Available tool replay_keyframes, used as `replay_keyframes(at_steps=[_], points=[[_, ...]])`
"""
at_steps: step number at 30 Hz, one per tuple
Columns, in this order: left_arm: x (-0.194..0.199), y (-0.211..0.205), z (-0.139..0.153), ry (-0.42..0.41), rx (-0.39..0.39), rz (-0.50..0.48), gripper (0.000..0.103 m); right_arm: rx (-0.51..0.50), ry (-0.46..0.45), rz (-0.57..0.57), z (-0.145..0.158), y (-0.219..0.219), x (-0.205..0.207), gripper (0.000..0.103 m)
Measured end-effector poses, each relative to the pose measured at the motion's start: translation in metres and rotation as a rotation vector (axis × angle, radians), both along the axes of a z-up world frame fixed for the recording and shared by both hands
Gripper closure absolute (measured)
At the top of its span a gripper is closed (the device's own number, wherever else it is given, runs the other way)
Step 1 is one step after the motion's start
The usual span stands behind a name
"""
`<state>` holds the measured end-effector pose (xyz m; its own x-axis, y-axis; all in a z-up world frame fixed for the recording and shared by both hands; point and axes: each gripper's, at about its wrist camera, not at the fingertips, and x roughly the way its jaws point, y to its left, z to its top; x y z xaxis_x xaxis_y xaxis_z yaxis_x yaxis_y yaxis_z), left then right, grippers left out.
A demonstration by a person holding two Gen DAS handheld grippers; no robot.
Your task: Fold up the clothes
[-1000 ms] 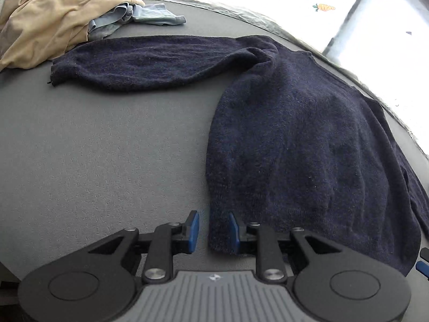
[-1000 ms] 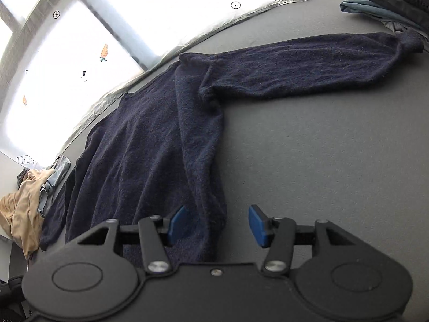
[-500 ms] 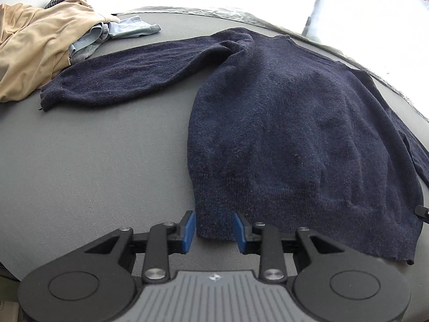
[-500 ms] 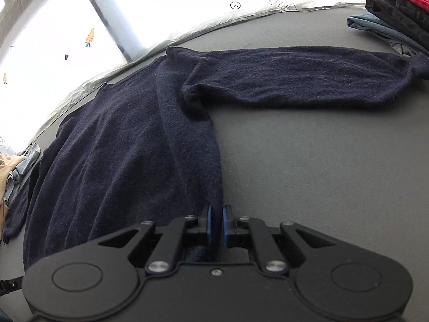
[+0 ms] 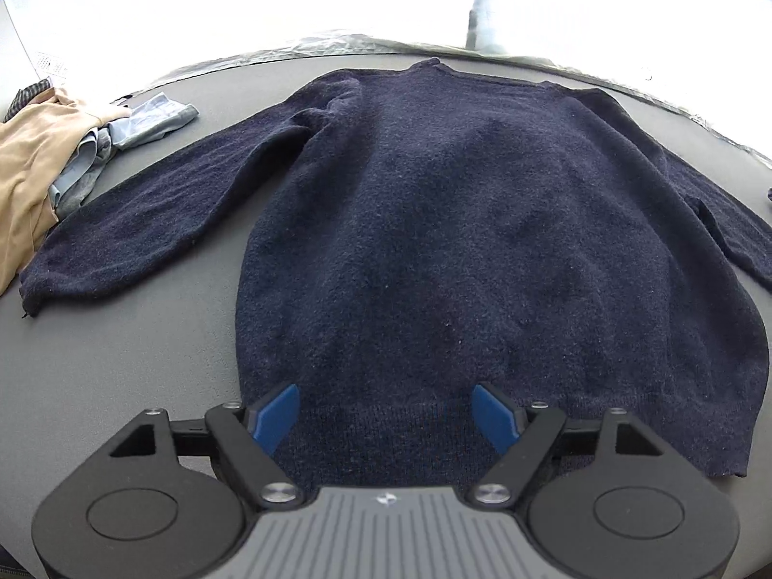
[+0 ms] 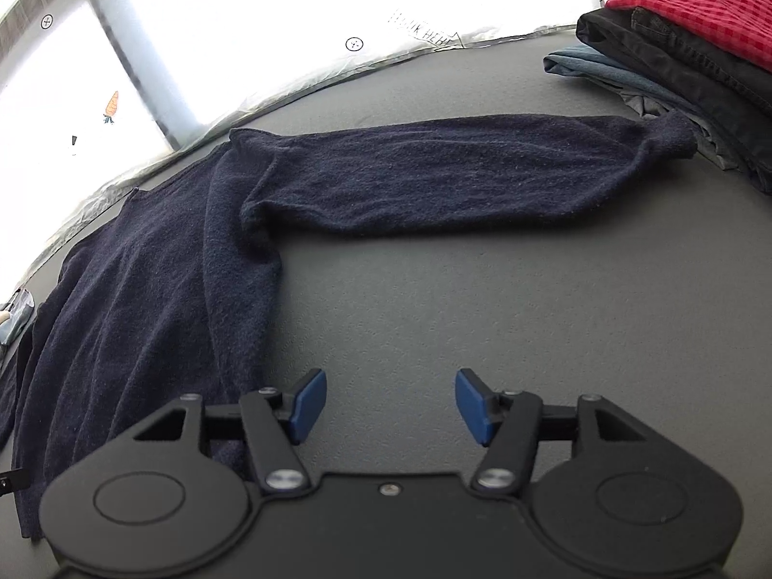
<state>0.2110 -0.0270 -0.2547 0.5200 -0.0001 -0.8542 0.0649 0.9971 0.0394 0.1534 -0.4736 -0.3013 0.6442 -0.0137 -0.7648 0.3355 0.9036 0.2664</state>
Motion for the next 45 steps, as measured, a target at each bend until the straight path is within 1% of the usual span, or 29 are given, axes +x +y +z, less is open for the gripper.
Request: replay_keyframes(at_steps=[1, 5, 12, 15, 18, 19, 20, 21, 23, 25, 26, 27, 29, 30, 32, 33, 34, 35, 36, 37, 38, 39, 40, 41, 43, 45], points=[[0.007, -0.007, -0.002, 0.004, 0.009, -0.019, 0.017, -0.001, 0.006, -0.025, -0.001, -0.007, 0.001, 0.027], [0.035, -0.029, -0.006, 0.020, 0.026, -0.076, 0.017, -0.008, 0.009, -0.141, -0.005, -0.033, 0.007, 0.022], [0.094, -0.063, -0.017, 0.029, 0.051, -0.152, 0.015, -0.027, -0.031, -0.327, -0.012, -0.087, 0.024, 0.021], [0.121, -0.075, -0.026, 0.046, 0.043, -0.153, 0.015, -0.027, -0.062, -0.416, -0.014, -0.110, 0.037, 0.021], [0.144, -0.087, -0.037, 0.082, 0.052, -0.136, 0.015, -0.025, -0.077, -0.473, -0.016, -0.131, 0.053, 0.022], [0.148, -0.090, -0.040, 0.090, 0.059, -0.132, 0.015, -0.033, -0.071, -0.467, -0.016, -0.136, 0.060, 0.026], [0.152, -0.094, -0.042, 0.099, 0.065, -0.128, 0.015, -0.043, -0.064, -0.458, -0.017, -0.140, 0.068, 0.033], [0.154, -0.096, -0.045, 0.095, 0.071, -0.120, 0.010, -0.069, -0.050, -0.425, -0.019, -0.142, 0.076, 0.037], [0.155, -0.093, -0.047, 0.096, 0.068, -0.097, 0.004, -0.137, -0.012, -0.360, -0.021, -0.142, 0.091, 0.069], [0.156, -0.087, -0.050, 0.108, 0.048, -0.067, 0.001, -0.249, 0.013, -0.297, -0.021, -0.140, 0.100, 0.094], [0.157, -0.083, -0.051, 0.120, 0.024, -0.047, 0.000, -0.271, 0.016, -0.284, -0.020, -0.142, 0.102, 0.097], [0.159, -0.079, -0.052, 0.131, 0.000, -0.027, 0.000, -0.288, 0.015, -0.292, -0.019, -0.147, 0.102, 0.097], [0.159, -0.080, -0.053, 0.131, 0.006, -0.036, 0.000, -0.325, 0.024, -0.321, -0.018, -0.156, 0.101, 0.097], [0.159, -0.081, -0.053, 0.129, 0.009, -0.039, 0.000, -0.326, 0.031, -0.338, -0.019, -0.162, 0.100, 0.097], [0.159, -0.080, -0.053, 0.126, 0.005, -0.043, 0.000, -0.271, 0.027, -0.372, -0.021, -0.175, 0.098, 0.096], [0.159, -0.079, -0.054, 0.125, 0.003, -0.044, 0.000, -0.260, 0.028, -0.382, -0.021, -0.177, 0.098, 0.095], [0.158, -0.078, -0.054, 0.122, 0.001, -0.045, 0.000, -0.268, 0.036, -0.393, -0.021, -0.177, 0.098, 0.090], [0.157, -0.077, -0.054, 0.119, 0.000, -0.046, 0.000, -0.284, 0.051, -0.409, -0.020, -0.175, 0.098, 0.073], [0.157, -0.076, -0.054, 0.116, -0.001, -0.047, 0.000, -0.296, 0.063, -0.426, -0.020, -0.174, 0.098, 0.065], [0.156, -0.076, -0.054, 0.110, -0.001, -0.048, 0.000, -0.295, 0.066, -0.448, -0.020, -0.172, 0.095, 0.056], [0.155, -0.076, -0.054, 0.105, -0.002, -0.048, 0.000, -0.291, 0.069, -0.470, -0.020, -0.171, 0.092, 0.054], [0.153, -0.075, -0.054, 0.098, -0.003, -0.048, 0.000, -0.265, 0.064, -0.492, -0.019, -0.169, 0.087, 0.054], [0.152, -0.075, -0.055, 0.088, -0.004, -0.049, 0.000, -0.239, 0.059, -0.516, -0.019, -0.166, 0.083, 0.050], [0.152, -0.076, -0.056, 0.081, -0.005, -0.049, 0.000, -0.215, 0.056, -0.536, -0.018, -0.160, 0.080, 0.044], [0.152, -0.076, -0.056, 0.077, -0.006, -0.045, 0.000, -0.183, 0.053, -0.511, -0.016, -0.140, 0.076, 0.038], [0.150, -0.075, -0.054, 0.088, -0.004, -0.035, 0.000, -0.159, 0.050, -0.461, -0.015, -0.114, 0.073, 0.037]])
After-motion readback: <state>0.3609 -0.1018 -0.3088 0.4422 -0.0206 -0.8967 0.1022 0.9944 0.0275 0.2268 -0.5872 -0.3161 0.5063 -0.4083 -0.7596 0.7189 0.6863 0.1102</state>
